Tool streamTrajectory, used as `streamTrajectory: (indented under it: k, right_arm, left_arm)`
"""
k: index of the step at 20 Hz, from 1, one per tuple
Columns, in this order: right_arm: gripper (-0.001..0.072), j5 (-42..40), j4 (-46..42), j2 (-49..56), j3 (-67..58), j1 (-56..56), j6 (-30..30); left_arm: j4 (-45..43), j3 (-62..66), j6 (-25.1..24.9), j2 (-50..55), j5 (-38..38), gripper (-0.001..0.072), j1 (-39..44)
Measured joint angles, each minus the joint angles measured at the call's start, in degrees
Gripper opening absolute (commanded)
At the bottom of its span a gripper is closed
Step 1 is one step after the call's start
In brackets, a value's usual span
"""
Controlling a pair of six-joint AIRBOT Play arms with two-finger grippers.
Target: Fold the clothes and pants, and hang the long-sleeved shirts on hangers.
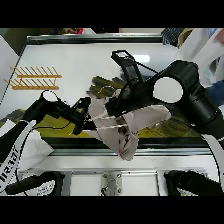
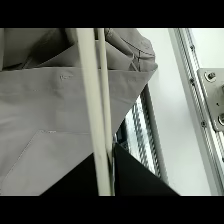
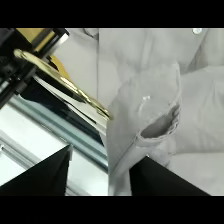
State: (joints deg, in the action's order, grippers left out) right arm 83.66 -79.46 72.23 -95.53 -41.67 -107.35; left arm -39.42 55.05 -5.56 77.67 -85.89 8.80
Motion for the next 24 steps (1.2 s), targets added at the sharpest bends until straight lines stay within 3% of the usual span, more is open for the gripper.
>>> streamTrajectory:
  k: [1, 13, 18, 24]
  right_arm:
    - [0.0701, 1.0, 0.1, -0.1, 0.0, 0.2, 0.2]
    - [0.0701, 5.1, 1.5, -7.1, -0.3, 5.2, 5.7]
    - [0.0701, 11.1, 4.8, -10.1, -0.3, 14.3, 15.5]
    - [0.0701, 13.1, 17.5, -16.4, 9.7, 37.0, 30.7]
  left_arm:
    - [0.0, 0.0, 0.0, 0.0, 0.0, 0.0014, 0.0]
    - [0.0, 0.0, 0.0, 0.0, -0.6, 0.0013, 0.0]
    - [-0.1, 0.0, 0.0, 0.0, -0.7, 0.0013, 0.0]
    - [-0.1, 0.0, 0.0, 0.0, -1.1, 0.0014, 0.0]
